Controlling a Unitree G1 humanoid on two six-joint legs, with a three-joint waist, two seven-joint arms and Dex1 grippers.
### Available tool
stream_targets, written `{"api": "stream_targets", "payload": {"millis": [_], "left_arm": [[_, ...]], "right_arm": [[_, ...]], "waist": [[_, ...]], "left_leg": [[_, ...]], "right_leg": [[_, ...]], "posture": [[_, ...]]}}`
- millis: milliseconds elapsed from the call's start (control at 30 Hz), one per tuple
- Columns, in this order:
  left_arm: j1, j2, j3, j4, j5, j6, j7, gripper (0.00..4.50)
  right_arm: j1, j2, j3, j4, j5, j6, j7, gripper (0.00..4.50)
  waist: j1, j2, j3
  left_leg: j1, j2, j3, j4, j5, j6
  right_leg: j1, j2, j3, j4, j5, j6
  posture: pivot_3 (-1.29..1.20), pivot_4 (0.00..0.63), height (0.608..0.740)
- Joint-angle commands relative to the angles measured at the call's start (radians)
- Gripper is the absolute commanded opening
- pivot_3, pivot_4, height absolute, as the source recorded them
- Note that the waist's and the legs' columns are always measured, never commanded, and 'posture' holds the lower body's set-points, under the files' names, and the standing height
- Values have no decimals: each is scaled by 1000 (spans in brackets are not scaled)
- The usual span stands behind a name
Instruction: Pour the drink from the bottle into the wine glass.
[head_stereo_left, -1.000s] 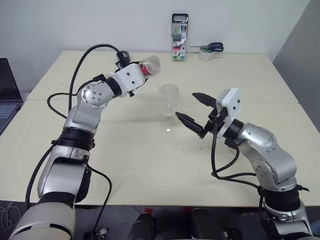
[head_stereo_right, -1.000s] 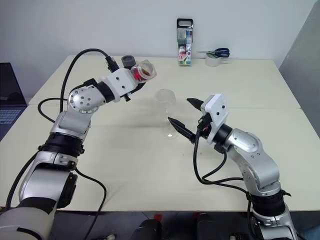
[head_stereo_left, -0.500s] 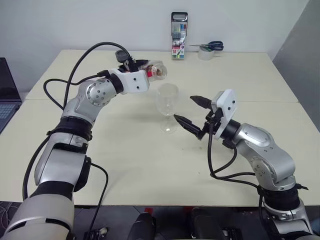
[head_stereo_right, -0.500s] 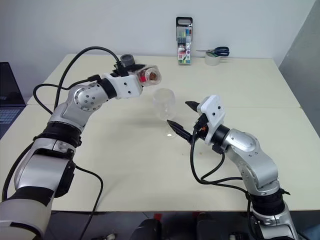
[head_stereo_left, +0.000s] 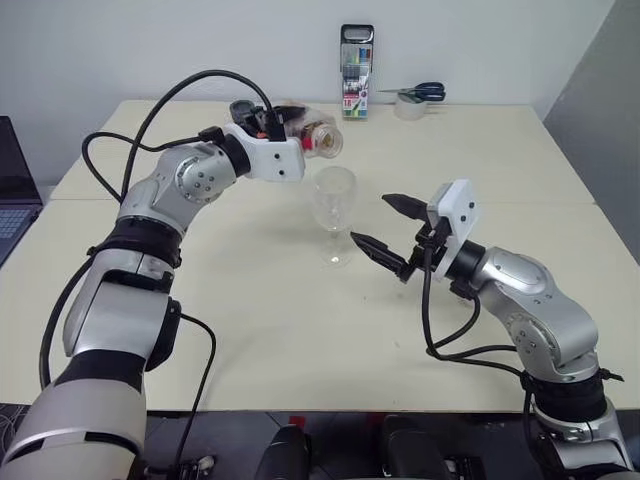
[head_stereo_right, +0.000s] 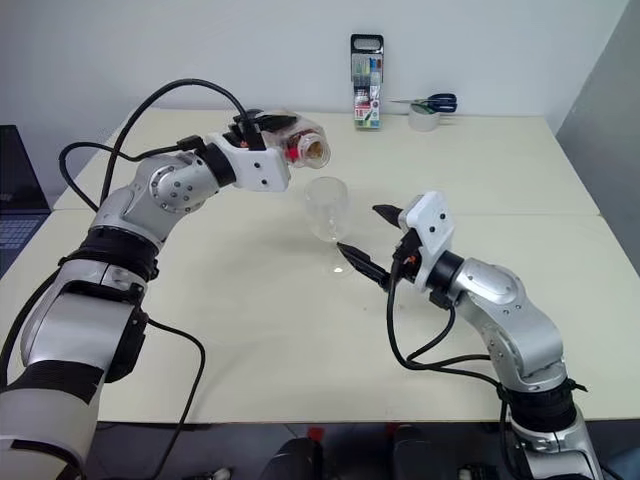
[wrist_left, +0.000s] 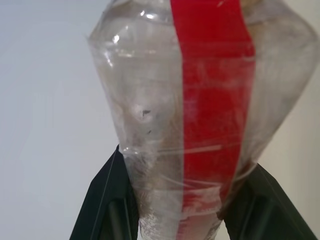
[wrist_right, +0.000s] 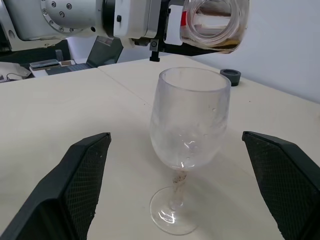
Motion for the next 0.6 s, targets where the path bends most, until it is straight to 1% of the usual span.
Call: {"api": "stream_targets", "payload": {"millis": [33,433,600], "left_arm": [[-54,21,5,-11,6,-22,38,1688],[-65,50,-21,-5,61,-57,97,1688],[-69,62,-31,-1,77,-68,119,1688]], "right_arm": [[-4,-4,-22,-48,14,-18,3,4500],[-2,10,-33,-49,38,-14,-11,4500],[0,8,-40,-48,59,-11,5,4500]], "waist": [[-1,0,0],[-2,0,0],[-2,0,0]], "left_leg": [[0,0,0,0,0,0],[0,0,0,2,0,0],[0,-1,-1,2,0,0]], "right_leg": [[0,0,0,0,0,0],[0,0,0,3,0,0],[0,0,0,4,0,0]], "posture": [[0,150,740],[0,150,740],[0,150,740]]}}
